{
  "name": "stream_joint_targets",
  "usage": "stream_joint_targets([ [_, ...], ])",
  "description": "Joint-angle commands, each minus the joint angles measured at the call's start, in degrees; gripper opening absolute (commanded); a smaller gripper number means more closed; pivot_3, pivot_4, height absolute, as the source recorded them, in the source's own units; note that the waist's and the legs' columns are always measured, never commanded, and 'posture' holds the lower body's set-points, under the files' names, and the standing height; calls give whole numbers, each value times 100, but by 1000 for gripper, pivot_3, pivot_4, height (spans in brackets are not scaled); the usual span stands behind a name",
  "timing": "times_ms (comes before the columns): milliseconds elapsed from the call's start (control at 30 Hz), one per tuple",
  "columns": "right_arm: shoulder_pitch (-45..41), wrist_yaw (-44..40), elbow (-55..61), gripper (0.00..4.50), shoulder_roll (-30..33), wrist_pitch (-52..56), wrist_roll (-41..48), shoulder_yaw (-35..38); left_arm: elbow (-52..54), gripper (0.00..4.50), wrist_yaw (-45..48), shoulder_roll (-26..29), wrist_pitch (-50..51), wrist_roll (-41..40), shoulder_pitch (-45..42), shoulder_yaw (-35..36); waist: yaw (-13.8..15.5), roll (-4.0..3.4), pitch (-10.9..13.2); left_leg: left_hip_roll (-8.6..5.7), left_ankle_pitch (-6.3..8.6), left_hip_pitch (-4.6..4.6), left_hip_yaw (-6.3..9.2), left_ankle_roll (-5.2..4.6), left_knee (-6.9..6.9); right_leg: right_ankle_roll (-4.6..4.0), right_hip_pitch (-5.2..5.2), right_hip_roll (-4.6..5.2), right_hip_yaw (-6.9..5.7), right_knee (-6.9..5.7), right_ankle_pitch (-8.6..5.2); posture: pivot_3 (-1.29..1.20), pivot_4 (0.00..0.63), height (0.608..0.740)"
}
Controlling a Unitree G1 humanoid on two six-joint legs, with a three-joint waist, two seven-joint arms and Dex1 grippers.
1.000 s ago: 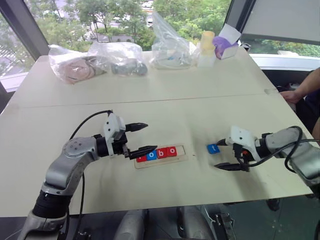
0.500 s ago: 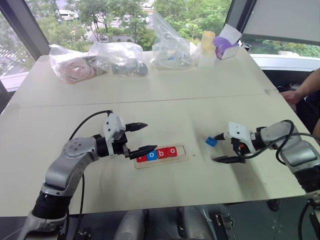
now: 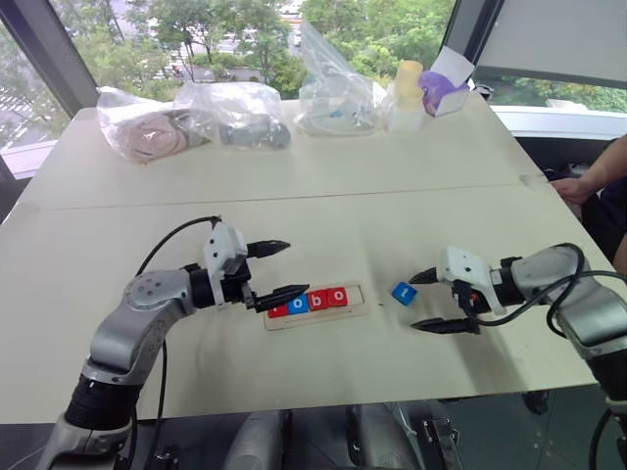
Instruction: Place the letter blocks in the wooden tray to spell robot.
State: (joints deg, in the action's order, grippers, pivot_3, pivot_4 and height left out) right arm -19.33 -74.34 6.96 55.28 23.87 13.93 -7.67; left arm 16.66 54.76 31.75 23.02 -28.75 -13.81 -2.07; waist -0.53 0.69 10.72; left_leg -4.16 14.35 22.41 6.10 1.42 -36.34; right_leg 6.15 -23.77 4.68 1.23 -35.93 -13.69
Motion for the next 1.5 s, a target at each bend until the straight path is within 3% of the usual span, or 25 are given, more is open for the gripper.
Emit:
stream_joint_targets([
  [33,-18,145,324,4435,84,292,142,249,102,4500,25,-13,-96,-21,-81,3,2,0,0,0,0,0,0,0,0,0,0,0,0,0,0,0,150,740],
  [267,-173,708,145,4435,-25,1085,-102,32,63,4500,10,-30,-122,12,-114,-29,5,0,0,0,0,0,0,0,0,-1,0,2,0,0,0,0,150,740],
  [633,117,1865,1088,4435,-631,2705,306,243,93,4500,-4,-7,-111,4,-77,-12,21,0,0,-1,0,3,1,0,0,-1,-3,2,1,0,0,0,150,740],
  [1000,427,2593,1504,4435,-752,3163,415,382,30,4500,33,-15,-129,22,-147,-40,24,0,-1,-1,0,3,1,0,0,0,-2,0,0,0,0,0,150,740],
  [1100,456,2722,1583,3670,-806,3249,477,406,16,4500,44,-21,-143,34,-156,-46,25,0,-1,-1,0,3,1,0,-1,0,-2,0,-1,0,0,0,150,740],
  [1267,466,2832,1774,1134,-848,3344,597,373,1,4500,40,-46,-147,55,-169,-48,22,0,-1,-1,0,3,1,0,0,0,-2,-1,-1,0,0,0,150,740],
  [1500,128,2352,1808,1126,-523,1855,244,119,-3,4500,82,-34,-120,32,-176,-36,-11,0,-1,-1,0,3,0,0,0,0,-2,-3,-3,-1,0,0,150,740],
])
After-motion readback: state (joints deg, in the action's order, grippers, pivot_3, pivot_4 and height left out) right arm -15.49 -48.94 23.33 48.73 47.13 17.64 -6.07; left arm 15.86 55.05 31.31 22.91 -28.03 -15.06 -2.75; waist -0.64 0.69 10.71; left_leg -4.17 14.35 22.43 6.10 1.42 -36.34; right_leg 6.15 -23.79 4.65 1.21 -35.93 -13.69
